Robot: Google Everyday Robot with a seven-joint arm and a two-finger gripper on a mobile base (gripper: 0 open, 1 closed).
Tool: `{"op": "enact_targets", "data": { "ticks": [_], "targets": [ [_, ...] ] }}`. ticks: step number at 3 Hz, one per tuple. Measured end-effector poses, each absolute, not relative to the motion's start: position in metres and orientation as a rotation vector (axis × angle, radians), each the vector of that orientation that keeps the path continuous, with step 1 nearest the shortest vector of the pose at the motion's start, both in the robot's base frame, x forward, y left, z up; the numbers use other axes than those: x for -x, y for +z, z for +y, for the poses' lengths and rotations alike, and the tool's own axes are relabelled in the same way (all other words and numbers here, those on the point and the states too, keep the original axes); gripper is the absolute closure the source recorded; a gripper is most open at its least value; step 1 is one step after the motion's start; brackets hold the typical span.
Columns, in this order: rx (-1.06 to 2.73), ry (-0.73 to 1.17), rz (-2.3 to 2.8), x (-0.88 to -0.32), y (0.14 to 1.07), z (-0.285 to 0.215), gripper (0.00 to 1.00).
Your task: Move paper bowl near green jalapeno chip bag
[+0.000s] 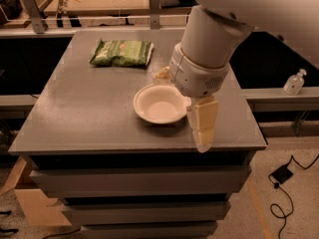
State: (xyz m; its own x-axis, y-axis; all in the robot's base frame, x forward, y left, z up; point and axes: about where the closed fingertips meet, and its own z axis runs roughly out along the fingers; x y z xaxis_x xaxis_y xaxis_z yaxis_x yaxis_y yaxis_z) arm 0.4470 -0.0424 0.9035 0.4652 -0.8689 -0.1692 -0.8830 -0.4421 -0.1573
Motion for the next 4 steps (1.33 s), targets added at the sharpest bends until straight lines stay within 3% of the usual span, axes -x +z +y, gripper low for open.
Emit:
{"op": "enact_targets", "data": {
  "ticks": [3, 4],
  "targets": [
    [2.547, 0.252, 1.504, -0.481, 0.843, -0.035, 0.00],
    [2.551, 0.277, 1.513, -0.489, 0.834, -0.037, 0.18]
  ]
}}
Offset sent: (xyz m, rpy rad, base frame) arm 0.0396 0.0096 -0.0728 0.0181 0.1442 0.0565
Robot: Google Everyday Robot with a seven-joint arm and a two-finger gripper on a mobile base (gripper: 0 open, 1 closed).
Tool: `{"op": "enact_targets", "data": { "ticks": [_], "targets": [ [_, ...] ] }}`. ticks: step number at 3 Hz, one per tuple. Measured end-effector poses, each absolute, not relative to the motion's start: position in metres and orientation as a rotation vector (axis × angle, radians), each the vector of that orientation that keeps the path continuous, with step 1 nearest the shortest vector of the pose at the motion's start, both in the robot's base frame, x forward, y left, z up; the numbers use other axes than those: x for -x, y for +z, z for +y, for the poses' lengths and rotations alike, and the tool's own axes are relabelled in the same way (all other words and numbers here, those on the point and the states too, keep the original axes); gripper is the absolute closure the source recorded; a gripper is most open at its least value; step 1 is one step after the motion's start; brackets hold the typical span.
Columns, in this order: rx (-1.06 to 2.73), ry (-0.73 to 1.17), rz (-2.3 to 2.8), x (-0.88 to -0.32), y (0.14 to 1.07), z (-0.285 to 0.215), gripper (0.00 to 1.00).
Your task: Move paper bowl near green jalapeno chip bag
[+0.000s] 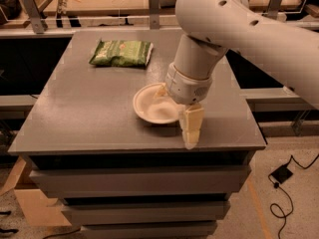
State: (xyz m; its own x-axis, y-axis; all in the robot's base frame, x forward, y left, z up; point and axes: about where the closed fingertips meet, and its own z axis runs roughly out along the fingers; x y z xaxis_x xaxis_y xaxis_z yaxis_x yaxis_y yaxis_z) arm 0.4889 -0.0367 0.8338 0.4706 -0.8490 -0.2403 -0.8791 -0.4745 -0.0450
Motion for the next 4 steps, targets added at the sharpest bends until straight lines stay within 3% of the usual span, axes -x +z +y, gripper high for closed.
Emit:
{"op": "enact_targets", "data": {
  "ticks": [3, 4],
  "targets": [
    [2.573, 0.308, 1.468, -0.4963, 0.8351, -0.0317, 0.87],
    [2.572, 0.308, 1.441, -0.4981, 0.8400, -0.0307, 1.00]
  ]
}}
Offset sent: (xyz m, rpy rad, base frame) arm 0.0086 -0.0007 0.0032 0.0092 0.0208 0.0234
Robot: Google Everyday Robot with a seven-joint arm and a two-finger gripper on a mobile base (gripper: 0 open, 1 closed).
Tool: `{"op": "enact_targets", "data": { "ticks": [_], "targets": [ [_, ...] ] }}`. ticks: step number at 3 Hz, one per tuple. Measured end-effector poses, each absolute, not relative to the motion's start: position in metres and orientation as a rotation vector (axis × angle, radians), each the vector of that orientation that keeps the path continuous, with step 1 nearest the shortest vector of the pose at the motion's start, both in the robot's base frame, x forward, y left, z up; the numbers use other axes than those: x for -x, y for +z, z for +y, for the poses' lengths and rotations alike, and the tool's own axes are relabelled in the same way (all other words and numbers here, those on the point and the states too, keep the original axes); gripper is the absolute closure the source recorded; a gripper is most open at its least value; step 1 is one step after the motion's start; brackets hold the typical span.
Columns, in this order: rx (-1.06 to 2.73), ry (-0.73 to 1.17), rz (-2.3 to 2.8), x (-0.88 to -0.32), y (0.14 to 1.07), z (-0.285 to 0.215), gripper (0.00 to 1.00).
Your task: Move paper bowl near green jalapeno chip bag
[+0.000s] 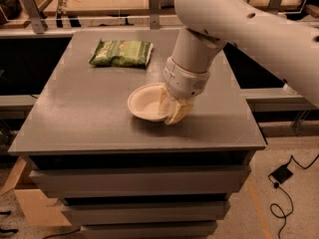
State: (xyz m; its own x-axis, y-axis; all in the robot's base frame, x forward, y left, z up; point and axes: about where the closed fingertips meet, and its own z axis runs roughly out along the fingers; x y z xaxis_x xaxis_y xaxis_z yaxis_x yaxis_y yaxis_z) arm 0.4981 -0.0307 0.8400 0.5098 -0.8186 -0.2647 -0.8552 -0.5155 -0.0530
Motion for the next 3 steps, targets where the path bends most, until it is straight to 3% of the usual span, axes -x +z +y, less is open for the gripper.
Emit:
{"op": "enact_targets", "data": {
  "ticks": [3],
  "targets": [
    [2.438, 0.176, 1.471, -0.523, 0.873, -0.067, 1.00]
  ]
}}
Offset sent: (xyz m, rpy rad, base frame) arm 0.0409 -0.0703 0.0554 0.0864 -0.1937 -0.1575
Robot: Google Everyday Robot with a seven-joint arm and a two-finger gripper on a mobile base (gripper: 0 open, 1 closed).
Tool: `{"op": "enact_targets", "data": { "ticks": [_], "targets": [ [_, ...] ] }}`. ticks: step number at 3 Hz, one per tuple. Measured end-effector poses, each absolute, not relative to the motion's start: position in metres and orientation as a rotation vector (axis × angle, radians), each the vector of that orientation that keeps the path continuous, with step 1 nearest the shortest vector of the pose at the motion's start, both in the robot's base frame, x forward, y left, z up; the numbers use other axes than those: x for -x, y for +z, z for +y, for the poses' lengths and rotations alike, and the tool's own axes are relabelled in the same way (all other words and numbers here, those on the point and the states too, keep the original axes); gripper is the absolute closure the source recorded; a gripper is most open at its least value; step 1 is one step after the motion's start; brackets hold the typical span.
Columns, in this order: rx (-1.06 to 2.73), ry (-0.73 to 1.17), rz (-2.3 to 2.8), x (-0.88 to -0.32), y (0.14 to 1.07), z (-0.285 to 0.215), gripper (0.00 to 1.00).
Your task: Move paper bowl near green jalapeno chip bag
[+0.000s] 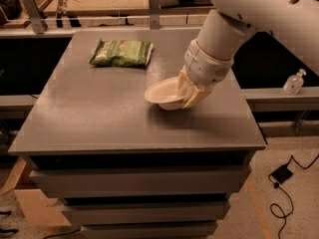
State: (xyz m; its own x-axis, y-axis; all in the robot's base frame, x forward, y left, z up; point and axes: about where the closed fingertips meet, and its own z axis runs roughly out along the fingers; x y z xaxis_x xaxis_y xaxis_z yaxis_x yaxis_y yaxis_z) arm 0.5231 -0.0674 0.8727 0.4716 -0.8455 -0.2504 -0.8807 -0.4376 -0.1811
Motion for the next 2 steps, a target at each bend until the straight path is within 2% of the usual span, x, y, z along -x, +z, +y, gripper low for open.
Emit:
{"op": "enact_targets", "data": {
  "ticks": [2],
  "targets": [
    [2.376, 0.049, 1.409, -0.568, 0.906, -0.084, 1.00]
  ]
}}
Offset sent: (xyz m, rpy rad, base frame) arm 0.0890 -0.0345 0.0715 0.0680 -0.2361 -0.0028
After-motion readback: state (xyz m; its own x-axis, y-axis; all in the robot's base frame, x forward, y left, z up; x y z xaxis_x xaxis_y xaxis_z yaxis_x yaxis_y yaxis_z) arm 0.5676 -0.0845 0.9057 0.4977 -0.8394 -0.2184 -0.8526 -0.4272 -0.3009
